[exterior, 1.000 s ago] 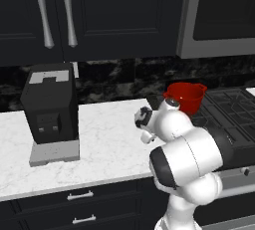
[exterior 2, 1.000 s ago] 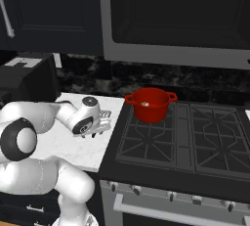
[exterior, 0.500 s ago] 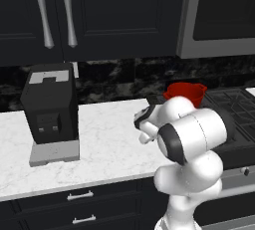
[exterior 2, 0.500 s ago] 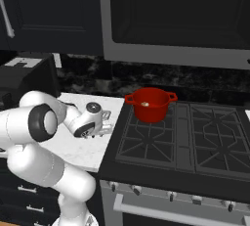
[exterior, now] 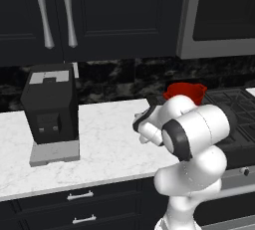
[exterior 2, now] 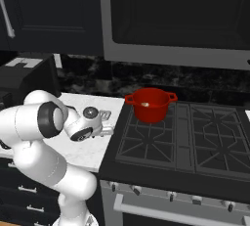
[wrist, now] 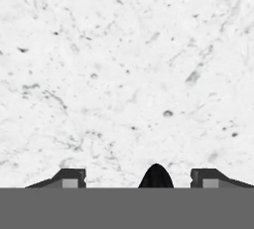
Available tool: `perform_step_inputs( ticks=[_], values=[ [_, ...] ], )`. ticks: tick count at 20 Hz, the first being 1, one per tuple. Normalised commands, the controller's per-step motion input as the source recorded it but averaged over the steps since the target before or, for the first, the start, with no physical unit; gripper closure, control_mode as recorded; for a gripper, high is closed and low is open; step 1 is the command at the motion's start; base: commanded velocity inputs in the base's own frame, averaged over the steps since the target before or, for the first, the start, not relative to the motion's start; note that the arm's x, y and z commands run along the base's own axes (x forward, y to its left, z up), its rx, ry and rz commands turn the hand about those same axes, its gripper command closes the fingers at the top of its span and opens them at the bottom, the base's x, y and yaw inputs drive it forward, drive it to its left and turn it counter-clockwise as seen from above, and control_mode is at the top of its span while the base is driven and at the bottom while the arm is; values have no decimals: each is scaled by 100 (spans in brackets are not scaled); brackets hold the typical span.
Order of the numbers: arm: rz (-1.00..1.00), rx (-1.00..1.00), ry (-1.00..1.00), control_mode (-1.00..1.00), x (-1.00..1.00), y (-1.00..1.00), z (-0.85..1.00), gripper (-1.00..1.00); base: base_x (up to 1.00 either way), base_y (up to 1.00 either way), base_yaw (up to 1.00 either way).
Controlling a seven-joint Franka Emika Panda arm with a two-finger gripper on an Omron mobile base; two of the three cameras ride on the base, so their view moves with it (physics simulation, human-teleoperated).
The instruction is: Put the lemon wedge and mushroom in the pot. Retrieve the spatula and lightly stir the vegetables in the pot.
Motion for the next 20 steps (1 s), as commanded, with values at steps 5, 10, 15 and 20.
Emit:
perform_step_inputs(
  ticks=[5,10,15,20],
  values=[
    [-23,0,2,-100,4,21,-1,100,0,0,0],
    [-8,0,4,-100,0,18,34,100,0,0,0],
    [-4,0,3,-100,-1,17,70,100,0,0,0],
    [-1,0,0,-100,-21,2,100,100,0,0,0]
  ],
)
